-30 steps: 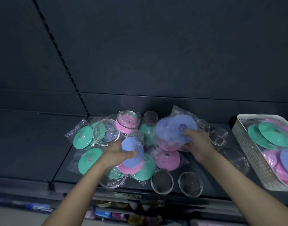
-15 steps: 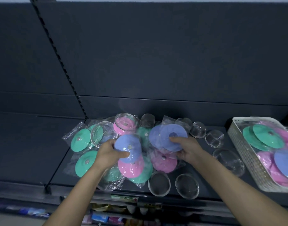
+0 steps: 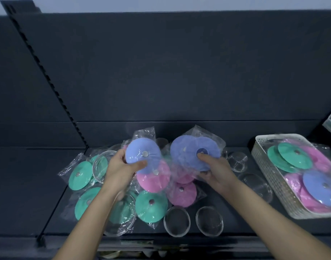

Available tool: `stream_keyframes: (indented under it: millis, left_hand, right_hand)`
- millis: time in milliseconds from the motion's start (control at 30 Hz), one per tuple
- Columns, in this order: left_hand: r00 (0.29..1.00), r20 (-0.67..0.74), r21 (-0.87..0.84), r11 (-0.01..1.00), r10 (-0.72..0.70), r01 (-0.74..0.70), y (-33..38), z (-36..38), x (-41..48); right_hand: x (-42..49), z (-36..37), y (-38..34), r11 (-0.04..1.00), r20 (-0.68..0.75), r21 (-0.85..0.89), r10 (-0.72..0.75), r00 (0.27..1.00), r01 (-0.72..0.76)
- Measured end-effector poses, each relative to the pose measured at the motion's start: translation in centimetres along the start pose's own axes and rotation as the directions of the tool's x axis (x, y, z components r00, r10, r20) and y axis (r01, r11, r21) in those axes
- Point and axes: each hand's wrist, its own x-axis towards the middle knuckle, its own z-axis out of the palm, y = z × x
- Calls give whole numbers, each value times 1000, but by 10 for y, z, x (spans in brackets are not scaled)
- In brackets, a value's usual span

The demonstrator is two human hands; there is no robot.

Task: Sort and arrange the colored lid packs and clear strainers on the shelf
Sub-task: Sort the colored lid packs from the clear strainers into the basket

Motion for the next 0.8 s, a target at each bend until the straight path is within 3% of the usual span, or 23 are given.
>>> stream_keyframes:
  millis: [233,433,800]
  left_hand:
    - [995,91,-80,997,31,-24,15,66,2]
    - [983,175,23,998,56,-61,14,134,-7]
    - [940,340,-18,1000,19,-14,11,258,-22]
  right_hand:
    - [-13,-43,-40,987,-80,51,-151,985,155]
    - [-30,-105,-72,951,-237,-21,-304,923,308]
    - [-55,-216,-106,941,-434,-18,-312,845,339]
